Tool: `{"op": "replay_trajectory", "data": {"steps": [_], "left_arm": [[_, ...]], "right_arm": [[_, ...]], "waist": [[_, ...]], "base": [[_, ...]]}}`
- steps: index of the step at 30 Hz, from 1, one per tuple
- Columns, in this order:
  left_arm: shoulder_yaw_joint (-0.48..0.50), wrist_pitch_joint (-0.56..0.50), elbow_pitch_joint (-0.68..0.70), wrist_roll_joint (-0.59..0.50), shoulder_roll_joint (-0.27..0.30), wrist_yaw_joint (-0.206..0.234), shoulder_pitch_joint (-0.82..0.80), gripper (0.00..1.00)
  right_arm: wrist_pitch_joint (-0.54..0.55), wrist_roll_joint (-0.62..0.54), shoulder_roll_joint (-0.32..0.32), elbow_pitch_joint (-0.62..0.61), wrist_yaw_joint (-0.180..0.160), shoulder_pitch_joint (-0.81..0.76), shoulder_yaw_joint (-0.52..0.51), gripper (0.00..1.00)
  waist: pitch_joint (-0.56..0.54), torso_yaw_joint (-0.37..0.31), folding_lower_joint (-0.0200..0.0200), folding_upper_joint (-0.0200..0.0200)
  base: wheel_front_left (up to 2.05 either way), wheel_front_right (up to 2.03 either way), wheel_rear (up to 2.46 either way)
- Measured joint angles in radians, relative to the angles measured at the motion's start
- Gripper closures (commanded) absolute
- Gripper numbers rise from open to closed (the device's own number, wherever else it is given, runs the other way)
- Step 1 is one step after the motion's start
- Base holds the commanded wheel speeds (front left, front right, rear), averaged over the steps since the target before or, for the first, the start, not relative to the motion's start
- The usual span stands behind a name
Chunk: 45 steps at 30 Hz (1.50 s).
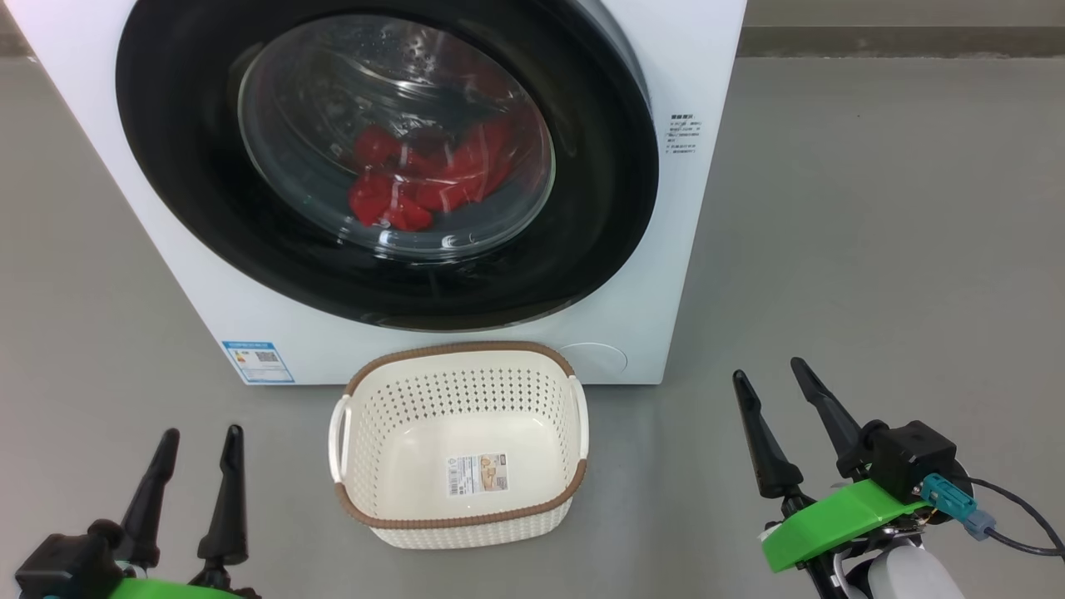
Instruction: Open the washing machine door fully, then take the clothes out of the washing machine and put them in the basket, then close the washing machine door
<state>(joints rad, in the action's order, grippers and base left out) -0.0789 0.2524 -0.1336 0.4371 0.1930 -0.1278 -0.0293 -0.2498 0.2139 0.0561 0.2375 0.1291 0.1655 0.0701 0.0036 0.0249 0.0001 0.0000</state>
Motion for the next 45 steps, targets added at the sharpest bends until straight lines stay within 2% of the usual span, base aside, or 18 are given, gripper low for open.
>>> {"op": "replay_trajectory", "data": {"steps": [38, 45], "left_arm": [[0.001, 0.0, 0.002, 0.0, 0.002, 0.0, -0.004, 0.0], [0.0, 0.0, 0.006, 0.001, 0.007, 0.0, -0.005, 0.0]], "right_arm": [[0.0, 0.0, 0.0, 0.0, 0.0, 0.001, -0.011, 0.0], [0.0, 0.001, 0.0, 0.004, 0.0, 0.049, -0.015, 0.0]], "waist": [[0.01, 0.0, 0.0, 0.0], [0.026, 0.001, -0.0001, 0.0]], "base": [[0.0, 0.0, 0.0], [0.0, 0.0, 0.0]]}}
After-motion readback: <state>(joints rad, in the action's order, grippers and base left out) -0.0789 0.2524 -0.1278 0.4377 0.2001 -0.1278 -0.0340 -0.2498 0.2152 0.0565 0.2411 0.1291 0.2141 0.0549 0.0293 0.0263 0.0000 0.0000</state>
